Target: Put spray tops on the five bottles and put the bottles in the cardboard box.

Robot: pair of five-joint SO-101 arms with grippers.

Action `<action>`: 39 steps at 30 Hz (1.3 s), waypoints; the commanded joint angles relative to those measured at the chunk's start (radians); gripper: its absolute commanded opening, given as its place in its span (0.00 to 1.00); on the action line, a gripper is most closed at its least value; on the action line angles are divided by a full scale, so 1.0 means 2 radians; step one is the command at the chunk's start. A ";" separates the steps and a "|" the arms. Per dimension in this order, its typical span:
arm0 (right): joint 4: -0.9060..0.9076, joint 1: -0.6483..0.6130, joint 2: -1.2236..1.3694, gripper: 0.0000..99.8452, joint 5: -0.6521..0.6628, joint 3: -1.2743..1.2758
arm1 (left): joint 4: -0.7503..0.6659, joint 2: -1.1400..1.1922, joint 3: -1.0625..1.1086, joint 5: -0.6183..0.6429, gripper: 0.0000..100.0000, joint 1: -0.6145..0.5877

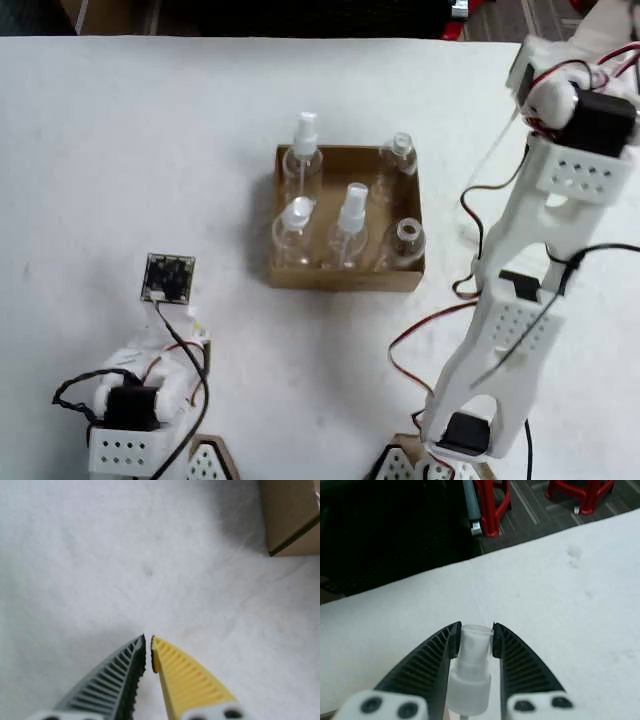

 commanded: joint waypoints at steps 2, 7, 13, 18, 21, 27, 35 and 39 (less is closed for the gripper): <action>0.016 0.004 -0.096 0.02 0.002 -0.018 | -0.002 0.000 -0.001 -0.005 0.02 0.005; 0.016 0.004 -0.171 0.01 0.002 0.015 | -0.002 0.000 -0.001 -0.005 0.02 0.005; 0.015 -0.014 -0.306 0.02 -0.002 0.215 | -0.002 0.000 -0.001 -0.005 0.02 0.005; 0.001 -0.032 -0.413 0.02 -0.002 0.337 | -0.002 0.000 -0.001 -0.005 0.02 0.005; -0.017 -0.038 -0.457 0.02 0.002 0.381 | -0.002 0.000 -0.001 -0.005 0.02 0.005; -0.030 -0.056 -0.520 0.02 0.002 0.443 | -0.002 0.000 -0.001 -0.005 0.02 0.005; -0.041 -0.090 -0.579 0.02 0.002 0.511 | -0.002 0.000 -0.001 -0.005 0.02 0.005; -0.063 -0.091 -0.605 0.02 0.002 0.554 | -0.002 0.000 -0.001 -0.005 0.02 0.005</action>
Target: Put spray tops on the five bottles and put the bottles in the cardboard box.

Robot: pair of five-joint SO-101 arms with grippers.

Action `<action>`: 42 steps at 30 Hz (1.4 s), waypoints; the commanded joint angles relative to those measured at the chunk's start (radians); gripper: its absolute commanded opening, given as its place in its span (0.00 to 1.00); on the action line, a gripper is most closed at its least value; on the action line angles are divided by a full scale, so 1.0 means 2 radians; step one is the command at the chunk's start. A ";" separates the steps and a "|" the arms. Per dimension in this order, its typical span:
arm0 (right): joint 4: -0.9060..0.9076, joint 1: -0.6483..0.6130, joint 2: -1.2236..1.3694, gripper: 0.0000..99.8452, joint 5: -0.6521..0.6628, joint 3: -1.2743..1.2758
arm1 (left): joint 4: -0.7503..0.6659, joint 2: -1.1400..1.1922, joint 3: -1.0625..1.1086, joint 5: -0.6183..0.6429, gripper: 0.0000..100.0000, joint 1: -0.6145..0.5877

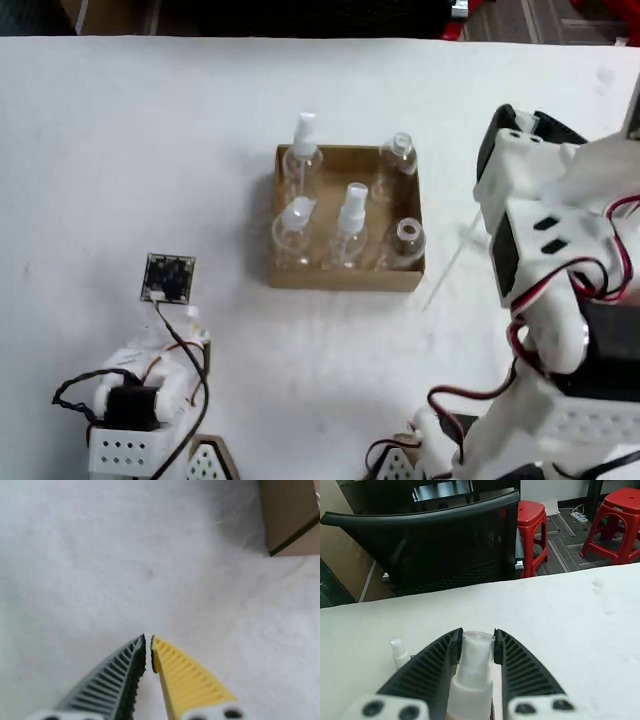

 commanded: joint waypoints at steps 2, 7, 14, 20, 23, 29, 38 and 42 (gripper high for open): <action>-0.040 -0.007 -0.041 0.02 0.003 0.062 | -0.002 0.000 -0.001 -0.005 0.02 0.005; -0.125 -0.006 -0.087 0.02 0.003 0.160 | -0.002 0.000 -0.001 -0.005 0.02 0.005; -0.330 -0.007 -0.121 0.02 -0.002 0.298 | -0.002 0.000 -0.001 -0.005 0.02 0.005; -0.442 -0.007 -0.119 0.02 -0.002 0.337 | -0.002 0.000 -0.001 -0.005 0.02 0.005; -0.528 -0.007 -0.119 0.02 -0.002 0.371 | -0.002 0.000 -0.001 -0.005 0.02 0.005; -0.783 -0.011 -0.086 0.02 0.002 0.492 | -0.002 0.000 -0.001 -0.005 0.02 0.005; -0.944 -0.103 0.032 0.02 0.170 0.533 | -0.002 0.000 -0.001 -0.005 0.02 0.005; -1.004 -0.114 0.062 0.02 0.190 0.533 | -0.002 0.000 -0.001 -0.005 0.02 0.005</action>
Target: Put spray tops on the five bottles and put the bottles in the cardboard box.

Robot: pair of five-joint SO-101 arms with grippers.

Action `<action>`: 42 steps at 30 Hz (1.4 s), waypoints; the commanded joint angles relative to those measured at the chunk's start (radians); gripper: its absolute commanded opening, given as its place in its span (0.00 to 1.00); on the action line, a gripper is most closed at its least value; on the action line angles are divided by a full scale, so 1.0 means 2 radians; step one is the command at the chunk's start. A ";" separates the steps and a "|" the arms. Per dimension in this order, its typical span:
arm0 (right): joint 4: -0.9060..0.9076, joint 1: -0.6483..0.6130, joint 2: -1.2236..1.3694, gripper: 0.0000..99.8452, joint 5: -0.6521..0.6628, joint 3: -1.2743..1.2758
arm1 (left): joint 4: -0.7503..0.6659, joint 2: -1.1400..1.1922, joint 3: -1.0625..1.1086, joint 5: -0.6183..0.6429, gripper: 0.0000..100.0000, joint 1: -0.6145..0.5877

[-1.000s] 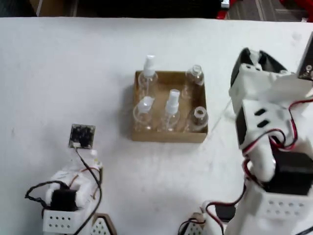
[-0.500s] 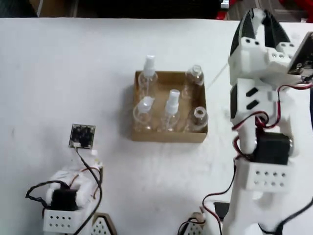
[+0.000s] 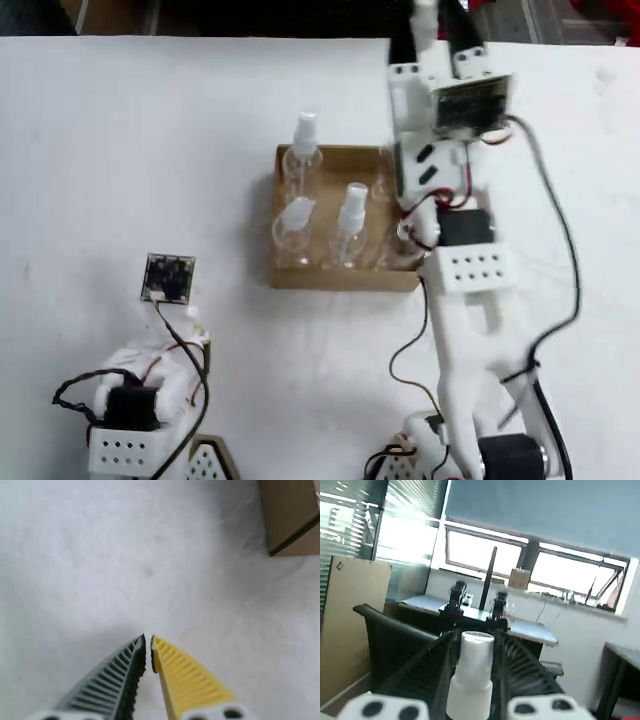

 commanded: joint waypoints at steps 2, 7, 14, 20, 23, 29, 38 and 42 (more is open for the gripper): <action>-0.072 -0.013 0.026 0.02 0.025 -0.003 | -0.002 0.000 -0.001 -0.005 0.02 0.005; -0.073 -0.010 0.052 0.02 0.025 -0.002 | -0.002 0.000 -0.001 -0.005 0.02 0.005; -0.070 0.017 0.031 0.02 0.024 0.029 | -0.002 0.000 -0.001 -0.005 0.02 0.005; -0.073 0.012 0.023 0.02 0.024 0.063 | -0.002 0.000 -0.001 -0.005 0.02 0.005; -0.073 0.011 0.023 0.02 0.023 0.064 | -0.002 0.000 -0.001 -0.005 0.02 0.005; -0.073 0.012 0.023 0.02 0.001 0.061 | -0.002 0.000 -0.001 -0.005 0.02 0.005; -0.073 0.023 0.043 0.02 -0.043 0.061 | -0.002 0.000 -0.001 -0.005 0.02 0.005; -0.073 0.029 0.066 0.02 -0.046 0.061 | -0.002 0.000 -0.001 -0.005 0.02 0.005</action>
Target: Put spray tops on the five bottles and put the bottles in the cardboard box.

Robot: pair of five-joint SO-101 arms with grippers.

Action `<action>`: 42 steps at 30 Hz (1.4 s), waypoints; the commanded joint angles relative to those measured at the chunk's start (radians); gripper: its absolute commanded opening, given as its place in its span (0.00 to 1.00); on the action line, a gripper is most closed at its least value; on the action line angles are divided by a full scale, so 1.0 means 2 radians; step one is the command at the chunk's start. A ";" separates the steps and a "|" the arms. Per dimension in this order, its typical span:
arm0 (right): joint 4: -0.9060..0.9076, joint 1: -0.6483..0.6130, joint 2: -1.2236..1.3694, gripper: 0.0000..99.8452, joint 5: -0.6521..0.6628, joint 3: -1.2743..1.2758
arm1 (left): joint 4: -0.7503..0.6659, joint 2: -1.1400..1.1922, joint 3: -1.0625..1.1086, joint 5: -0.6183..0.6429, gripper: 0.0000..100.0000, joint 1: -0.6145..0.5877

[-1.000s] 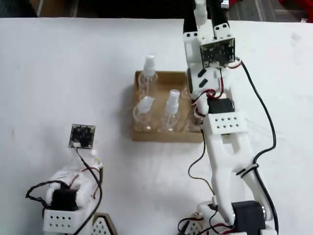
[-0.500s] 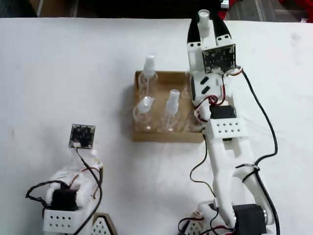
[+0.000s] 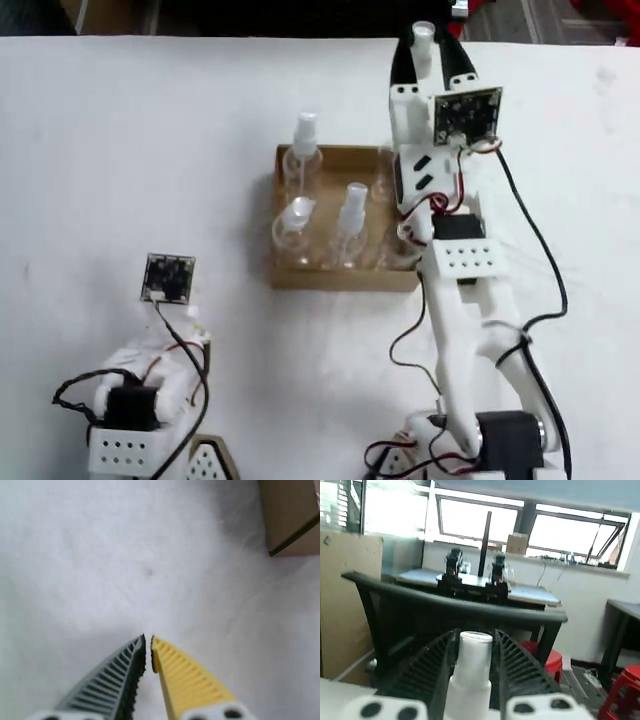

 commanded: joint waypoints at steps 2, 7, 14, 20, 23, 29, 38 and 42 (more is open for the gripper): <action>-0.011 0.010 0.011 0.02 -0.008 -0.004 | -0.002 0.000 -0.001 -0.005 0.02 0.005; -0.011 0.013 0.016 0.02 -0.008 0.002 | -0.002 0.000 -0.001 -0.005 0.02 0.005; -0.011 0.018 0.017 0.02 -0.006 0.037 | -0.002 0.000 -0.001 -0.005 0.02 0.005; -0.012 0.016 0.056 0.02 -0.005 0.039 | -0.002 0.000 -0.001 -0.005 0.02 0.005; -0.033 0.019 0.082 0.02 -0.005 0.036 | -0.002 0.000 -0.001 -0.005 0.02 0.005; -0.057 0.022 0.099 0.02 -0.005 0.037 | -0.002 0.000 -0.001 -0.005 0.02 0.005; -0.060 0.015 0.096 0.13 -0.008 0.084 | -0.002 0.000 -0.001 -0.005 0.02 0.005; -0.060 0.015 0.096 0.10 -0.008 0.084 | -0.002 0.000 -0.001 -0.005 0.02 0.005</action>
